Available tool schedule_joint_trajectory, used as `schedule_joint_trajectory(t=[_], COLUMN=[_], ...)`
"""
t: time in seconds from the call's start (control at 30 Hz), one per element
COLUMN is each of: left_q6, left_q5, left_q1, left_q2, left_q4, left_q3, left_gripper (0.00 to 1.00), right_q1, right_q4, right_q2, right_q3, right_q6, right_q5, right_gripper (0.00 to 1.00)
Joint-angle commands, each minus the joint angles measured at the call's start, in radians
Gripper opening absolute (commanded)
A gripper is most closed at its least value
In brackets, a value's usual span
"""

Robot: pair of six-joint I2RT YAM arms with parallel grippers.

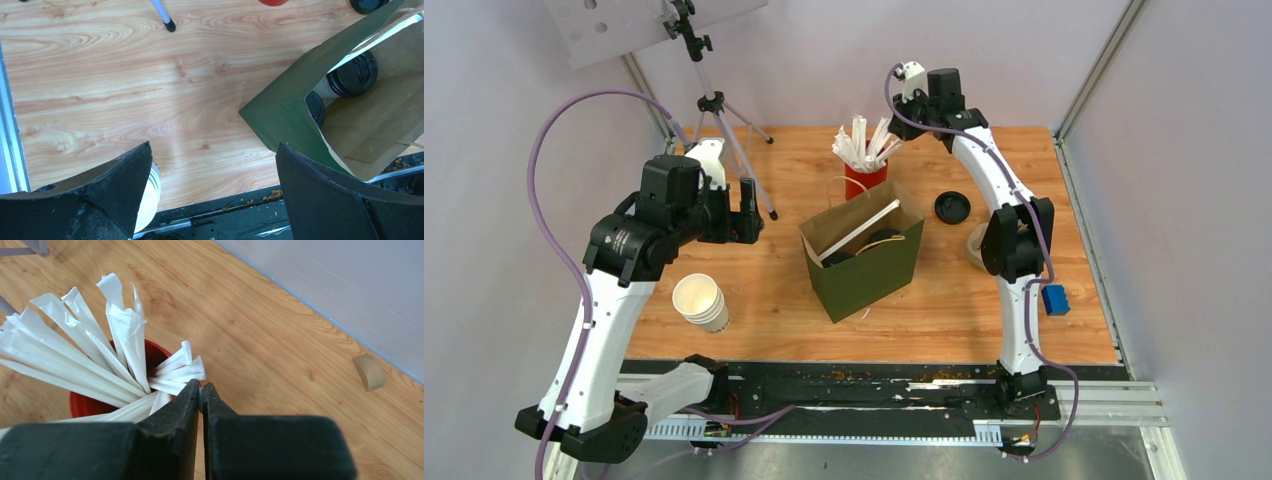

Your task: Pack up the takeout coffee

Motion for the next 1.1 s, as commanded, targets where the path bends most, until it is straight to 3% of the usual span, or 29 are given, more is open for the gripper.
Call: schedule_joint_trajectory(t=[0.0, 0.17, 0.33, 0.83, 1.07], left_q6=[0.002, -0.003, -0.011, -0.018, -0.032], left_q5=[-0.009, -0.005, 0.008, 0.026, 0.03], left_q1=[0.004, 0.005, 0.004, 0.004, 0.004], left_q2=[-0.003, -0.003, -0.002, -0.012, -0.022], left_q4=[0.012, 0.021, 0.034, 0.045, 0.059], left_q3=[0.012, 0.007, 0.002, -0.006, -0.026], left_gripper=[1.0, 1.0, 1.0, 1.0, 1.0], right_q1=[0.0, -0.002, -0.002, -0.002, -0.004], right_q4=[0.013, 0.03, 0.028, 0.047, -0.045], right_q2=[-0.01, -0.044, -0.064, -0.191, -0.29], right_q3=[0.071, 0.072, 0.067, 0.034, 0.11], right_q6=[0.0, 0.023, 0.023, 0.119, 0.153], right_q5=[-0.006, -0.006, -0.035, -0.029, -0.005], right_gripper=[0.05, 0.13, 0.0, 0.0, 0.0])
